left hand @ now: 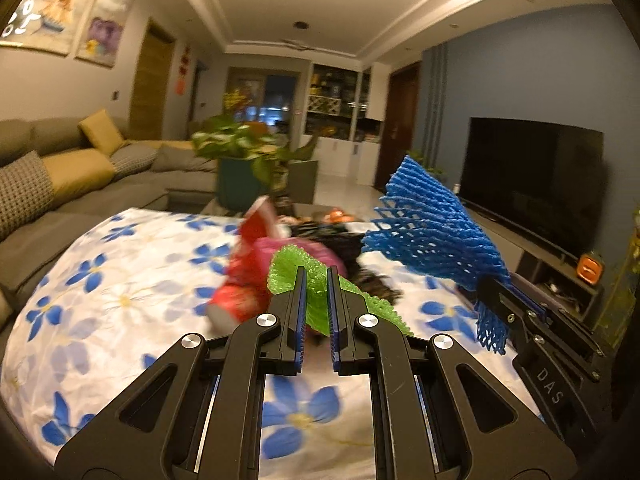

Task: Collect trash
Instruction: 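Carry both nets over the grey bin and open both tools to drop them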

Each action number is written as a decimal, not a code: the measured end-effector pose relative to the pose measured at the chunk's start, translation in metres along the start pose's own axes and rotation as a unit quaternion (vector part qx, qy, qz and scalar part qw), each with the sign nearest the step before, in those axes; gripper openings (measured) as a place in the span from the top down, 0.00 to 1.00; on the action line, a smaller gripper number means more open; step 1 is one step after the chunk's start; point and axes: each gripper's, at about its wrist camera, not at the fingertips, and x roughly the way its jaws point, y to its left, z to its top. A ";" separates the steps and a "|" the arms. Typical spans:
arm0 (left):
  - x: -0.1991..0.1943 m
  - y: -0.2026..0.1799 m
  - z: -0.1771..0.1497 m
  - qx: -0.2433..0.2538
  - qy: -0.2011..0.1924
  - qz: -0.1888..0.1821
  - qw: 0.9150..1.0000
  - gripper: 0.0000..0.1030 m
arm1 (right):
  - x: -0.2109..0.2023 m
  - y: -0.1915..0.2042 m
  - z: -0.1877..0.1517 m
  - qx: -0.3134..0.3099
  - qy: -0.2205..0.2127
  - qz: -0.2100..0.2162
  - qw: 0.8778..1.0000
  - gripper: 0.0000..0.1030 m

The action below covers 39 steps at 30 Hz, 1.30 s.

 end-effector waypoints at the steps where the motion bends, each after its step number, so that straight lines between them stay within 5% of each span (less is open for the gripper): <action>1: 0.003 -0.009 0.001 0.006 -0.001 -0.008 1.000 0.91 | -0.001 -0.005 0.001 0.001 -0.002 -0.006 1.000 0.91; 25: 0.079 -0.175 0.015 0.075 -0.014 -0.129 0.989 0.91 | -0.026 -0.160 0.013 0.051 -0.046 -0.186 0.980 0.91; 39: 0.128 -0.230 0.005 0.078 -0.005 -0.164 0.983 0.91 | -0.008 -0.195 0.008 0.073 -0.046 -0.209 0.974 0.91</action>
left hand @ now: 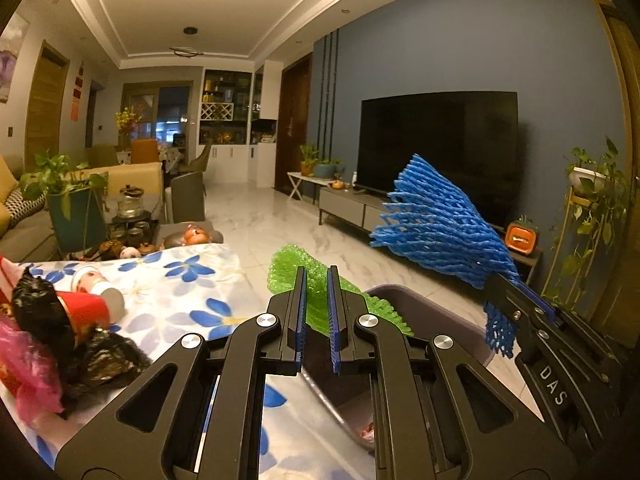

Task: Collect trash
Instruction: 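Carry both nets over the grey bin and open both tools to drop them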

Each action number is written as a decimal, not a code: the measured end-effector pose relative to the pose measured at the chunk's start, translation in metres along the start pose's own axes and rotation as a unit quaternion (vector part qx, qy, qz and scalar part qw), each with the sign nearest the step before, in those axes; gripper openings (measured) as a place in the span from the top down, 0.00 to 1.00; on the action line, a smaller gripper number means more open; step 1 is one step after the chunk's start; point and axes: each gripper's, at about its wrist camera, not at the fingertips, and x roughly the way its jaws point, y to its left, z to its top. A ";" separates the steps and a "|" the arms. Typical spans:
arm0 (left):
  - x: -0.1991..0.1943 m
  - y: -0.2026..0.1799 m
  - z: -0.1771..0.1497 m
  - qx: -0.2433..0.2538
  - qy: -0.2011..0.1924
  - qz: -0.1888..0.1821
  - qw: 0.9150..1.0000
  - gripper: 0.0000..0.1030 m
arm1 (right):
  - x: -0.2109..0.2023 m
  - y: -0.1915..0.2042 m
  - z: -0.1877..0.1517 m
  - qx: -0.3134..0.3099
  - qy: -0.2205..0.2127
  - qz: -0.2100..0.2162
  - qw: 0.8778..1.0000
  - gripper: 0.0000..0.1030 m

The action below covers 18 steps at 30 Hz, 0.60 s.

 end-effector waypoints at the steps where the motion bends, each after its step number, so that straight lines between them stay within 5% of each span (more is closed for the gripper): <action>1: 0.003 -0.002 -0.001 0.001 0.000 0.000 1.000 0.91 | 0.001 0.001 0.001 0.000 0.000 0.000 1.000 0.91; 12: 0.024 -0.004 -0.006 -0.003 0.015 -0.015 1.000 0.91 | 0.009 -0.005 -0.004 0.001 -0.001 0.007 1.000 0.88; 18: 0.036 -0.001 -0.012 -0.018 0.029 -0.035 0.999 0.89 | 0.013 -0.011 -0.005 0.013 0.005 0.006 1.000 0.71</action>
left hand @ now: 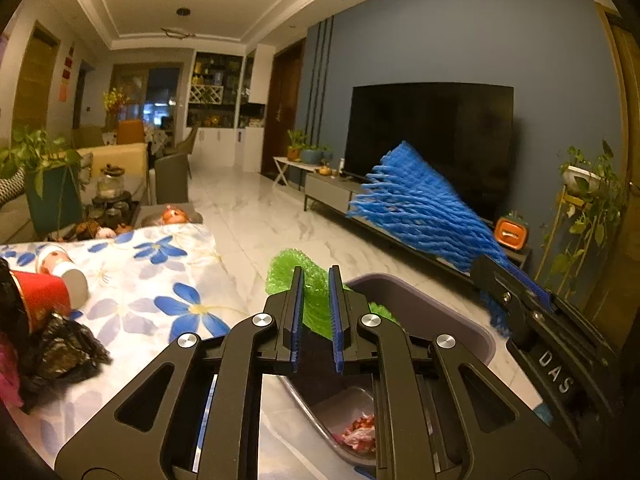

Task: Collect trash
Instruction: 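Carry both nets over the grey bin and open both tools to drop them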

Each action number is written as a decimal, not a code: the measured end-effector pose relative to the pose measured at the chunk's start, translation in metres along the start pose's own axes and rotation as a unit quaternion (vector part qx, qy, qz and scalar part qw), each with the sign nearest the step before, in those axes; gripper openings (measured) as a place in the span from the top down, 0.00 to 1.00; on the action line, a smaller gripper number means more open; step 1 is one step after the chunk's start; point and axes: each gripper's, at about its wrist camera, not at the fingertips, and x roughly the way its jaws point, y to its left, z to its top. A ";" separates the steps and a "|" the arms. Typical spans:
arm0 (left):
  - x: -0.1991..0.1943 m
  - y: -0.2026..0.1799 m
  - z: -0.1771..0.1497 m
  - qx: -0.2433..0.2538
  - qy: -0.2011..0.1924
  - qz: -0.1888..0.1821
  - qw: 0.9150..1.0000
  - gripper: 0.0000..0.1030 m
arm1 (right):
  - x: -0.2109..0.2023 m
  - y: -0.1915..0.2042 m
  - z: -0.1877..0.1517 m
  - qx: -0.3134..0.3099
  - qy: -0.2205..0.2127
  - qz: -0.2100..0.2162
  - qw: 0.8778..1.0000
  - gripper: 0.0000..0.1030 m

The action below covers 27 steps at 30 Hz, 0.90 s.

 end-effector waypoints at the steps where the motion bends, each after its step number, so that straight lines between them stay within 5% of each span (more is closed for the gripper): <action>1: 0.002 0.000 -0.001 0.003 0.004 -0.004 1.000 0.88 | 0.000 0.000 0.000 0.000 0.001 0.000 1.000 0.68; 6: 0.007 0.003 -0.007 0.010 0.016 -0.005 1.000 0.75 | -0.001 -0.002 -0.004 0.010 0.004 -0.003 1.000 0.55; 9: 0.007 0.006 -0.009 0.009 0.013 0.003 1.000 0.54 | -0.005 -0.002 -0.004 0.011 0.002 -0.009 1.000 0.54; 15: 0.000 0.017 -0.010 -0.007 0.011 0.021 1.000 0.31 | -0.010 0.000 -0.002 0.005 0.000 -0.018 1.000 0.51; 27: -0.056 0.028 -0.016 0.005 -0.029 0.085 0.996 0.13 | -0.034 0.018 -0.012 0.000 0.006 -0.009 1.000 0.31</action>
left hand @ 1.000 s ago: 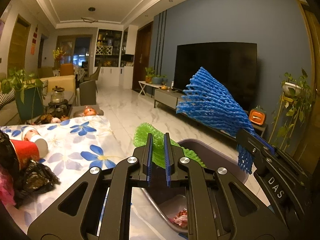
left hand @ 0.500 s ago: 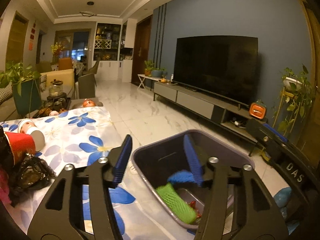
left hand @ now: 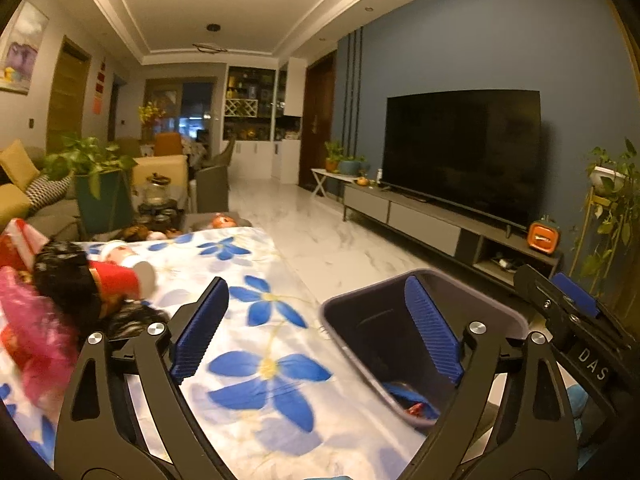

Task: Collect trash
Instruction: 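Carry both nets over the grey bin and open both tools to drop them, then return both tools to the table and reach toward the pink bag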

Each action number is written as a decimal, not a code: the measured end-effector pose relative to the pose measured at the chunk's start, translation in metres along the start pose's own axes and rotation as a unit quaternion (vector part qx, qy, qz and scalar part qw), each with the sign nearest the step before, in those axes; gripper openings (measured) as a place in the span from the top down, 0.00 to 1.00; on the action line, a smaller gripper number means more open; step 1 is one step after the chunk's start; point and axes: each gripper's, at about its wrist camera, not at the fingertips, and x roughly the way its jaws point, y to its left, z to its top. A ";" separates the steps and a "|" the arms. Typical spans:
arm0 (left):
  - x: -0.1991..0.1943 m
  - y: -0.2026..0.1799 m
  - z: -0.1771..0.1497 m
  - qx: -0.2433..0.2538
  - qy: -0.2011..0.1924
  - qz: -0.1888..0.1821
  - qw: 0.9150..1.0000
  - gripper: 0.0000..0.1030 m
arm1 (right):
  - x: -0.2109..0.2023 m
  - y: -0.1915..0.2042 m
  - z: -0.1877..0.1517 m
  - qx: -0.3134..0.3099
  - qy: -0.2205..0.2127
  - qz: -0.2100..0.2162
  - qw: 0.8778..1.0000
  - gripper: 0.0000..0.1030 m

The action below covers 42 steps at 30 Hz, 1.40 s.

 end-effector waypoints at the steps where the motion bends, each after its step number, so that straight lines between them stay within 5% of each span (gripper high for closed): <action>1: -0.006 0.003 -0.001 0.002 -0.003 0.007 1.000 0.12 | -0.003 0.002 -0.001 -0.001 0.001 0.001 1.000 0.30; 13: -0.069 0.064 -0.011 -0.024 -0.033 0.107 0.993 0.11 | -0.032 0.042 -0.005 -0.022 -0.001 0.034 0.999 0.29; 22: -0.097 0.132 -0.027 -0.060 -0.010 0.175 0.983 0.11 | -0.040 0.094 -0.018 -0.051 0.003 0.080 0.995 0.29; 42: -0.124 0.191 -0.033 -0.080 -0.002 0.216 0.973 0.11 | -0.026 0.171 -0.043 -0.066 0.021 0.133 0.989 0.29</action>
